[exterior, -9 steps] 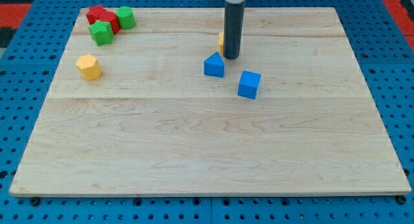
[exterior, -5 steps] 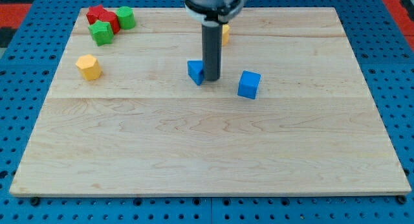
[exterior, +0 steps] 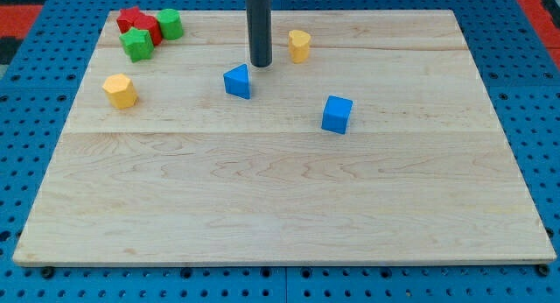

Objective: Push the blue triangle towards the bottom center

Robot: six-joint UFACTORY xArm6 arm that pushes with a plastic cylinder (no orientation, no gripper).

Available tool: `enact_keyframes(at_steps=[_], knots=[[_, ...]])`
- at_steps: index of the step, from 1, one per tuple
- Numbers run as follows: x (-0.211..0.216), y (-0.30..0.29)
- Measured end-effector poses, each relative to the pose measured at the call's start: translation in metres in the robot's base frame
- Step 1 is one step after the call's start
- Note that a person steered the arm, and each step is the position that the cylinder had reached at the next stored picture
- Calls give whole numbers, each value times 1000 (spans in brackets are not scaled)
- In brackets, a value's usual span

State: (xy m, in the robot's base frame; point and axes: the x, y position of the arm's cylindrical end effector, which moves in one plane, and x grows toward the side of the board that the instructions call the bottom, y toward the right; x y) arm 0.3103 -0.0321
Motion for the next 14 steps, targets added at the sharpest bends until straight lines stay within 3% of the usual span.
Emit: enact_keyframes(at_steps=[2,4,5,8,10,11,13,14], knots=[[78,-34],[31,-32],[73,-57],[92,-89],[150,-159],[123,-162],[157,-227],[168,-210]])
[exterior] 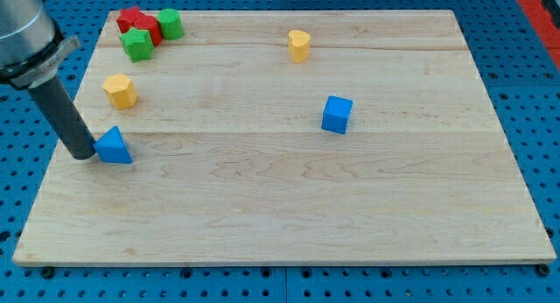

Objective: Push the blue triangle towards the bottom center

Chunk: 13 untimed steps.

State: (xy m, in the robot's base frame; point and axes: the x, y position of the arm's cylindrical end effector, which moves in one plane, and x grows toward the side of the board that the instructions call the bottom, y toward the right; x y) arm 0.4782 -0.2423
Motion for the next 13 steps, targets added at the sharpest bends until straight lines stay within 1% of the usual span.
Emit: enact_keyframes(at_steps=[1,2,3,4,5,7,8,9,10,11,12,13], knots=[[-13,3],[-14,10],[-22,35],[-16,60],[1,84],[63,88],[81,92],[82,108],[109,108],[109,119],[104,117],[83,121]])
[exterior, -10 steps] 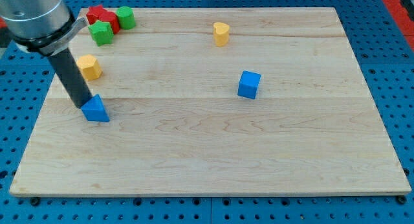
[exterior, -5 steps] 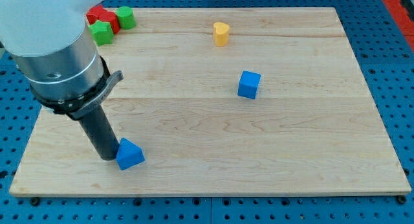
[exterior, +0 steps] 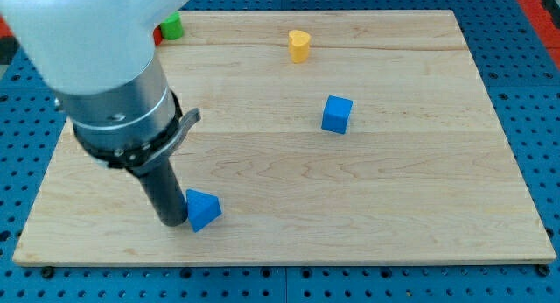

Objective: Push the blue triangle towards the bottom center

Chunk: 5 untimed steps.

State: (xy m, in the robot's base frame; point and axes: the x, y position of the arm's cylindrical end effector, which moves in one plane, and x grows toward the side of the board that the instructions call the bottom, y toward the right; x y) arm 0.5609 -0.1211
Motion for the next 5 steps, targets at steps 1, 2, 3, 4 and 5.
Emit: enact_keyframes(at_steps=[1,2,3,4,5], knots=[[-9,14],[-11,55],[0,84],[3,89],[-26,82]])
